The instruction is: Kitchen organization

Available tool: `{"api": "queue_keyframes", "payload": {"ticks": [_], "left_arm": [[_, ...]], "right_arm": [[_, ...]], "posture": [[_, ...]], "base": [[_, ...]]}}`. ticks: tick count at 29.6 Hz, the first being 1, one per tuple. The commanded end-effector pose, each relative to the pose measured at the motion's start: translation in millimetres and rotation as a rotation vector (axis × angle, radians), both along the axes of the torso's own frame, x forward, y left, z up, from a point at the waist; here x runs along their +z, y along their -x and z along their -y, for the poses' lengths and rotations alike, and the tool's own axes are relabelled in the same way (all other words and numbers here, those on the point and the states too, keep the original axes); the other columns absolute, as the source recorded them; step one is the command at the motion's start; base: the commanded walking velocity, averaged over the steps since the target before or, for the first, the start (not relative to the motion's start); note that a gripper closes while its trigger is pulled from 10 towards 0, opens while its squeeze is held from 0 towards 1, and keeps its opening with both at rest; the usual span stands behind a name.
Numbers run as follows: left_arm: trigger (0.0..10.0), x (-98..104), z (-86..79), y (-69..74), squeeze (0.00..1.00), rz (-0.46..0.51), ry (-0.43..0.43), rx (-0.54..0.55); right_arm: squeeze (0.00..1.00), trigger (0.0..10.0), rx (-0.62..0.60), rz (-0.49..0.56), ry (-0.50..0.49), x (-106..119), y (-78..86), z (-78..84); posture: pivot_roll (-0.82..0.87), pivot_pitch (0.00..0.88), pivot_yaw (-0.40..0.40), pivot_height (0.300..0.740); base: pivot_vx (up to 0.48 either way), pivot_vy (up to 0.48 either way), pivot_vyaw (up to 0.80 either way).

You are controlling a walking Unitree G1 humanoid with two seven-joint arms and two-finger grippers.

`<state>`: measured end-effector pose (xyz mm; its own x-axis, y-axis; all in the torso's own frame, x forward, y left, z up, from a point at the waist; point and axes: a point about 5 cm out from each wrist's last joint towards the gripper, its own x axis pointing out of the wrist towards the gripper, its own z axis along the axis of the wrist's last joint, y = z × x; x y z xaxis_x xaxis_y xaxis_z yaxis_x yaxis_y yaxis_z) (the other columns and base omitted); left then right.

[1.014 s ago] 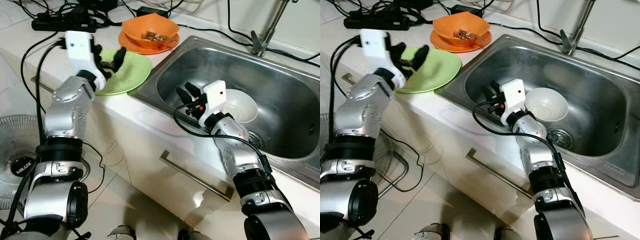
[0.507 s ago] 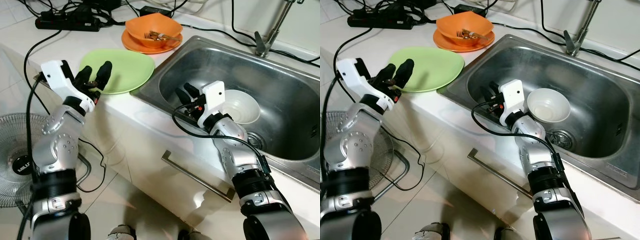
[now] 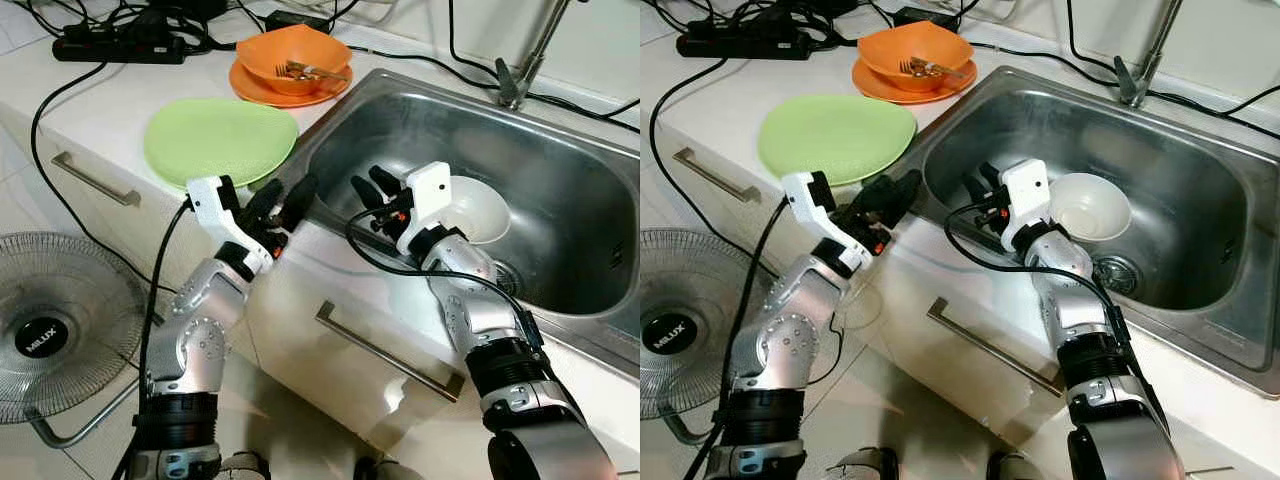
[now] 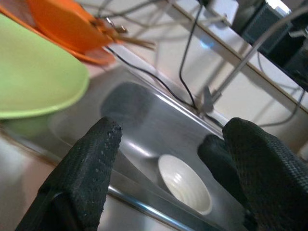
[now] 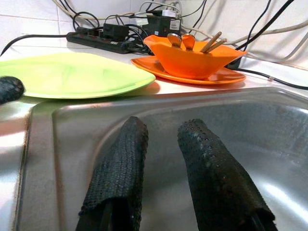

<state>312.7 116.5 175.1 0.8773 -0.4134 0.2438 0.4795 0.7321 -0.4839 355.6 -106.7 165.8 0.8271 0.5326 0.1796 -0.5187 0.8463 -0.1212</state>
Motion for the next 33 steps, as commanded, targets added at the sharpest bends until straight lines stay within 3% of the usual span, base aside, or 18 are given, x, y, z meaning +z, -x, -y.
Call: {"api": "queue_keyframes", "payload": {"ticks": [1,9,22,33], "left_arm": [[10.0,2,-4.2,3.0,0.0,0.023,-0.006,0.05],[10.0,-7,-11.1,5.4,0.0,0.006,0.035,0.178],[10.0,-15,-40.6,0.8,0.0,-0.05,0.224,0.373],[10.0,-13,-49.3,-4.0,0.0,-0.086,0.358,0.415]], "right_arm": [[0.0,10.0,-0.005,-0.009,0.01,-3,1.5,2.9],[0.0,10.0,0.0,-0.007,0.008,-3,1.5,1.9],[0.0,10.0,0.005,-0.003,0.015,-1,0.8,2.5],[0.0,10.0,0.009,0.002,0.018,0,0.6,1.7]], "posture": [[0.1,0.114,-0.008,0.74],[0.1,0.111,-0.012,0.74],[0.1,0.112,-0.018,0.74],[0.1,0.111,-0.02,0.74]], "base": [[0.0,0.0,0.0],[0.0,0.0,0.0],[0.0,0.0,0.0],[0.0,0.0,0.0]]}}
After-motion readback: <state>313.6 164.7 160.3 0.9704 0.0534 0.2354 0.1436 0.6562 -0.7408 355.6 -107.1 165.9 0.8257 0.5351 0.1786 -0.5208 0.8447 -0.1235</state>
